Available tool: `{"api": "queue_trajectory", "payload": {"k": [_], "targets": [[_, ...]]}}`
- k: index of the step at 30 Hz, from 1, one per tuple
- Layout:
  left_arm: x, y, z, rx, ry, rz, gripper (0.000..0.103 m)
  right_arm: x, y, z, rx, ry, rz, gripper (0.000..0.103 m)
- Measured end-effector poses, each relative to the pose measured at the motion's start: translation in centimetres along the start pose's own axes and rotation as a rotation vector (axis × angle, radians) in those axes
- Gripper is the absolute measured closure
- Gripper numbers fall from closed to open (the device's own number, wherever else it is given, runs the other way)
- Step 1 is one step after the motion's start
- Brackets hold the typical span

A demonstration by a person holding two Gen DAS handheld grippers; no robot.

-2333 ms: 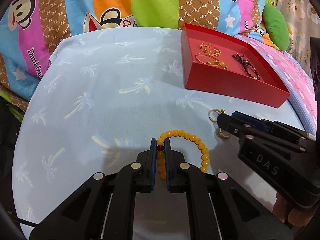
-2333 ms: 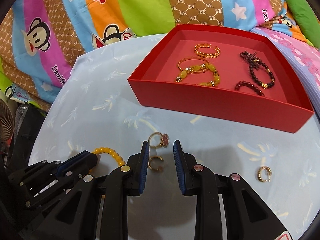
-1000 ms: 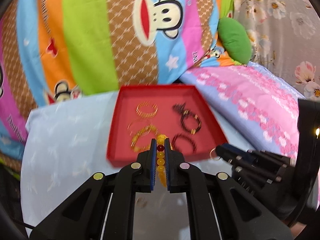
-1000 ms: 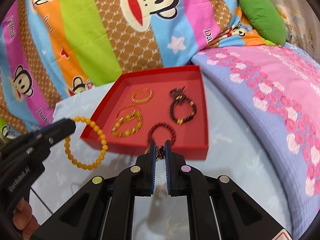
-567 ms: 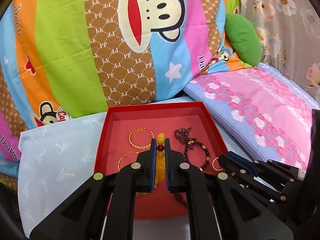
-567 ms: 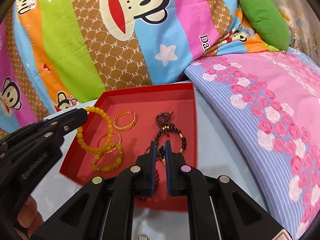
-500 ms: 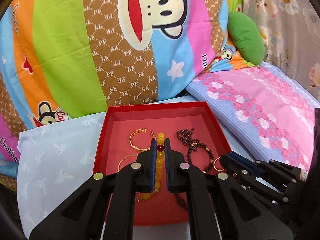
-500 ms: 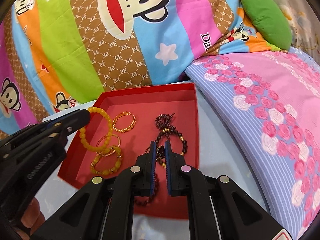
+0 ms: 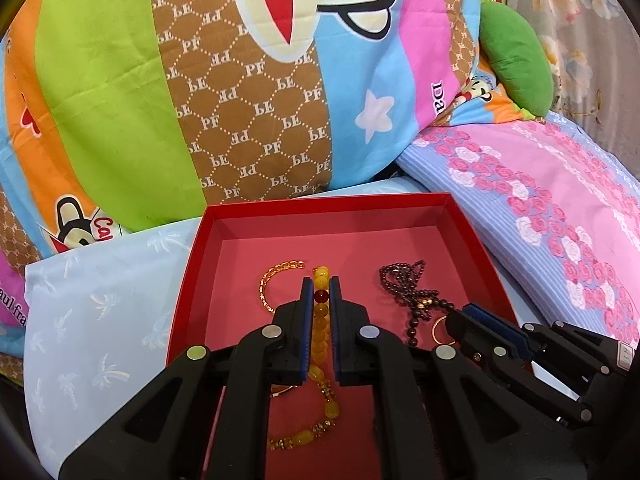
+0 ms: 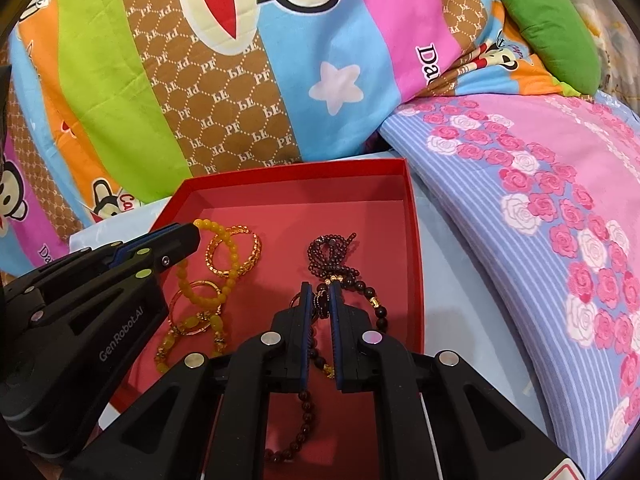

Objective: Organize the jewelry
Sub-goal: 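Carry the bracelet and ring into the red box and open both tools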

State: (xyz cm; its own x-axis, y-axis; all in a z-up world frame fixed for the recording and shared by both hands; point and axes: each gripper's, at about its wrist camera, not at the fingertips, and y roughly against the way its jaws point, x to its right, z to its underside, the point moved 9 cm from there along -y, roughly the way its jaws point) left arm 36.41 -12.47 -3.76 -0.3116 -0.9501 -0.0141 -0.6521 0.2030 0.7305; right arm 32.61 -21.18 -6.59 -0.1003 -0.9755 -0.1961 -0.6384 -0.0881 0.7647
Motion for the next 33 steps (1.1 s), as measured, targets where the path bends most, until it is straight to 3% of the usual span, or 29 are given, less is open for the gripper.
{"api": "queue_trajectory", "payload": {"k": [6,8,10,11,22,33], "targets": [[-0.4,-1.1,0.3,-0.013,0.022,-0.011,0.094,-0.2,-0.8,0.3,-0.014,0.013,0.015,0.092],[-0.6,-1.3,0.4,-0.015,0.028,-0.015,0.085,-0.2,-0.7,0.3,-0.010,0.019,0.029,0.086],[-0.8,-1.1,0.5,-0.008,0.037,-0.031,0.062,-0.1,-0.5,0.3,-0.002,0.020,0.039,0.075],[-1.0,-0.9,0.4,0.005,0.035,-0.045,0.061,-0.2,-0.4,0.3,0.002,0.021,0.042,0.073],[-1.2,1.4,1.1,0.013,0.031,-0.053,0.059,-0.2,2.7,0.6,0.031,0.015,0.048,0.070],[-0.6,6.5,3.2,0.036,0.030,-0.056,0.058,-1.2,7.5,3.1,0.053,0.008,0.033,0.070]]}}
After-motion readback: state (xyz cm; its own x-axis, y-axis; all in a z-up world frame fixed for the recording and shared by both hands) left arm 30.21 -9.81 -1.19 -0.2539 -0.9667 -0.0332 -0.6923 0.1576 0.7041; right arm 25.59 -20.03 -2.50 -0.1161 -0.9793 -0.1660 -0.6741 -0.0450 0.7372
